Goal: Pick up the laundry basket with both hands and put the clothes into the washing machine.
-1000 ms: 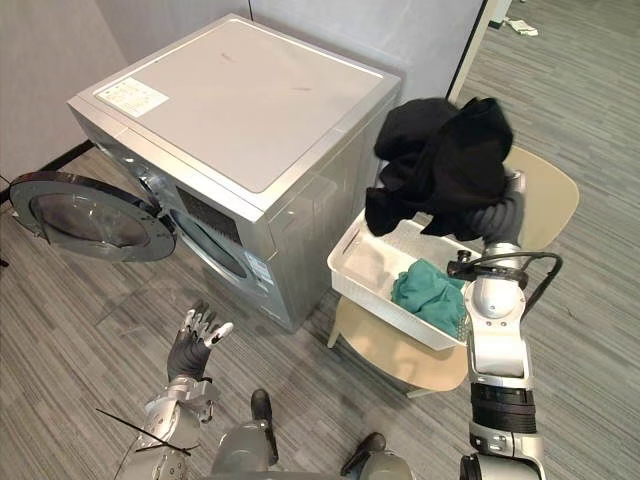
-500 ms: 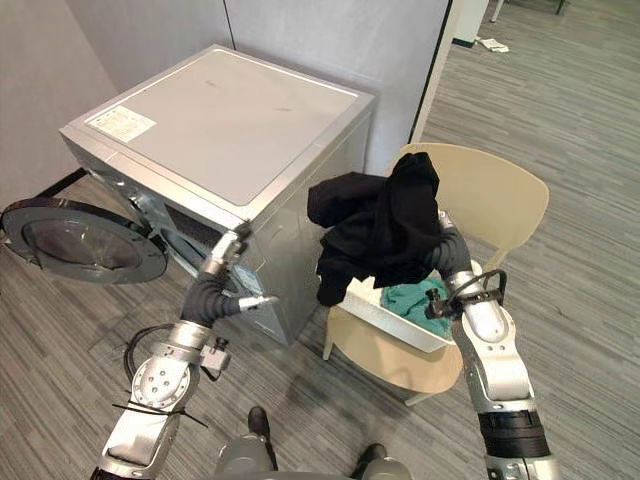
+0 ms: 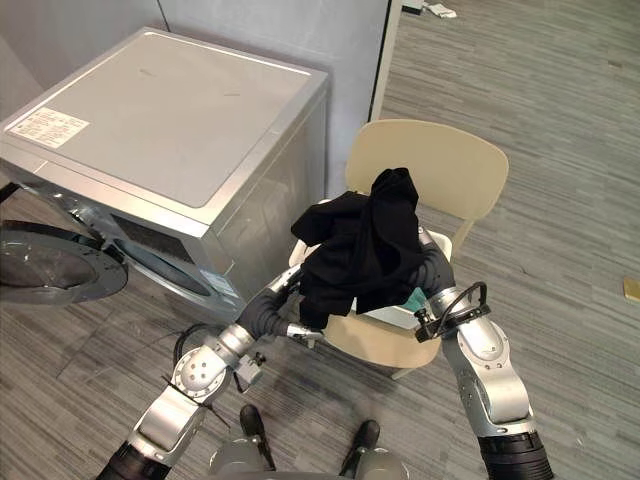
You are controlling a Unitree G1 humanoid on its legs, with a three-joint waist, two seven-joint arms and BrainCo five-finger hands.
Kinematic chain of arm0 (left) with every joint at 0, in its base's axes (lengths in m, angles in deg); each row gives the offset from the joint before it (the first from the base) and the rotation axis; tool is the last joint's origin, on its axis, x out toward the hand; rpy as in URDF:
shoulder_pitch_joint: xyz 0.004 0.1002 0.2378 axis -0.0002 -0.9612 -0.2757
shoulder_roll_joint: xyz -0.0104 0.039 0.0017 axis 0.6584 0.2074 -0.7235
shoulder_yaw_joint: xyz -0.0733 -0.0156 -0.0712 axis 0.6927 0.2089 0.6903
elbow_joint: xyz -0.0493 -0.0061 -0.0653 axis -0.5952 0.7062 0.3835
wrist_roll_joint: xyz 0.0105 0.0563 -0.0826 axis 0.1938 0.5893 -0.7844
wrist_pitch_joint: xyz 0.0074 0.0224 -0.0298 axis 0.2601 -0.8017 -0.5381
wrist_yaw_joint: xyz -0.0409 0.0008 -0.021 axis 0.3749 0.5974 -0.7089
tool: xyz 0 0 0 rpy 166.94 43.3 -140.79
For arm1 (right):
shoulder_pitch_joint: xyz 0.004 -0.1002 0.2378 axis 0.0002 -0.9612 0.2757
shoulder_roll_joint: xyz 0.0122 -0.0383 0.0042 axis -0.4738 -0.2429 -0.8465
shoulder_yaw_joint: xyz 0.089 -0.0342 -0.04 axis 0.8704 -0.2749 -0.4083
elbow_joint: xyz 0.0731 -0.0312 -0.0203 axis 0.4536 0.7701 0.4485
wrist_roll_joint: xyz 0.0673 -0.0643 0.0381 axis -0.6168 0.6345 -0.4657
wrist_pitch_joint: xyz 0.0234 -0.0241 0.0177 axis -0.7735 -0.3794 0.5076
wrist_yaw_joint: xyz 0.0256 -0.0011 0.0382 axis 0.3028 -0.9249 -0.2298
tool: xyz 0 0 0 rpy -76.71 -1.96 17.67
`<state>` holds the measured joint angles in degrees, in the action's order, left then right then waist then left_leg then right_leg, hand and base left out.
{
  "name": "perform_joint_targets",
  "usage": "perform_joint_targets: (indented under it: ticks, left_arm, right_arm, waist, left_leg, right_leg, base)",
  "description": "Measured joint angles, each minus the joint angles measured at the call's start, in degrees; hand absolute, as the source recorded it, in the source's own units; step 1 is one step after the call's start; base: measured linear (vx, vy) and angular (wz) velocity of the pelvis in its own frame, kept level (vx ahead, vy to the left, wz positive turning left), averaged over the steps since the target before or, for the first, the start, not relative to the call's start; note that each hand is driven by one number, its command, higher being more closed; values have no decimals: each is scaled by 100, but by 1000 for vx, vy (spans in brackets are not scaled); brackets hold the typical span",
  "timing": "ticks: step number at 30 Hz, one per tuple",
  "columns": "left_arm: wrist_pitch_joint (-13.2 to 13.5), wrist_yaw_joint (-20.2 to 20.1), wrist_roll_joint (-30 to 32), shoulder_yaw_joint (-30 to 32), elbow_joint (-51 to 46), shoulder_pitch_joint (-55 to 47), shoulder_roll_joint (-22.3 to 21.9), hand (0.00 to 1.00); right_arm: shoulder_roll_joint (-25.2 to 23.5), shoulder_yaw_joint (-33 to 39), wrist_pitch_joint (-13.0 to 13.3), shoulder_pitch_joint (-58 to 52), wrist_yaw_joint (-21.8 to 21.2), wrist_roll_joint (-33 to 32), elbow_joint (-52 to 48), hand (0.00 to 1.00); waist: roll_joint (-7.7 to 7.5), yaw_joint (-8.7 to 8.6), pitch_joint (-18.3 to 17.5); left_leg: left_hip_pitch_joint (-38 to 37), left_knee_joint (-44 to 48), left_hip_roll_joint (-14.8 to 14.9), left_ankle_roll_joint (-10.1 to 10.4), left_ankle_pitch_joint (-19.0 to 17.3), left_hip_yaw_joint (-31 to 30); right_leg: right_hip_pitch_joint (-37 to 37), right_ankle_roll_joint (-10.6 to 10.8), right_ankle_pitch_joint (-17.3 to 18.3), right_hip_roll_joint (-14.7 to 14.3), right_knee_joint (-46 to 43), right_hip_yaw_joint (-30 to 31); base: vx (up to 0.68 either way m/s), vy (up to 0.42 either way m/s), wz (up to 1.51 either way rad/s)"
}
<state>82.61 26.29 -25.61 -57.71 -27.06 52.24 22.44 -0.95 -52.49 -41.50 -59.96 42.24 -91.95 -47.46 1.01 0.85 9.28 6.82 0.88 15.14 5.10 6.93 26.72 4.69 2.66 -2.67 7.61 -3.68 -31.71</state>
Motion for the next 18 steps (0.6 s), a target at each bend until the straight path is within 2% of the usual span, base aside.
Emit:
perform_joint_targets:
  ticks: [4, 8, 14, 15, 18]
  left_arm:
    - [-40, 14, 48, -347, 312, 588, -202, 0]
    - [-44, 74, 47, -475, 456, 933, -206, 0]
    - [55, 527, 88, -495, 585, 1345, -207, 0]
    - [60, 547, 100, -494, 616, 1378, -207, 100]
    - [145, 784, 209, -483, 617, 1407, -214, 100]
  right_arm:
    - [-19, -3, -48, 3, -25, -123, -124, 100]
    - [-20, -187, -48, 109, -34, -280, -121, 100]
    - [-10, -681, -26, 453, -42, -791, -97, 100]
    - [-6, -747, -26, 476, -46, -841, -97, 100]
    - [26, -1095, 45, 530, -72, -1222, -88, 100]
  waist:
    - [-2, -42, 1]
    - [-1, -92, 2]
    - [-6, -127, 26]
    - [-6, -128, 26]
    - [-6, -127, 36]
  left_leg:
    - [206, -2, -51, -14, 13, 33]
    - [339, -7, -82, -14, 15, 26]
    - [449, -9, -151, -15, 14, 15]
    - [448, -9, -154, -15, 14, 14]
    - [448, -10, -160, -15, 12, 13]
  right_leg:
    - [241, -5, -85, 49, 8, 44]
    - [372, -6, -92, 74, 7, 42]
    - [467, 3, -99, 139, 5, 25]
    - [464, 3, -99, 142, 4, 25]
    - [461, 3, -99, 149, 4, 25]
  base:
    - [28, 35, -7]
    - [51, 27, 0]
    - [61, 38, 3]
    - [40, 31, 2]
    - [34, 27, 1]
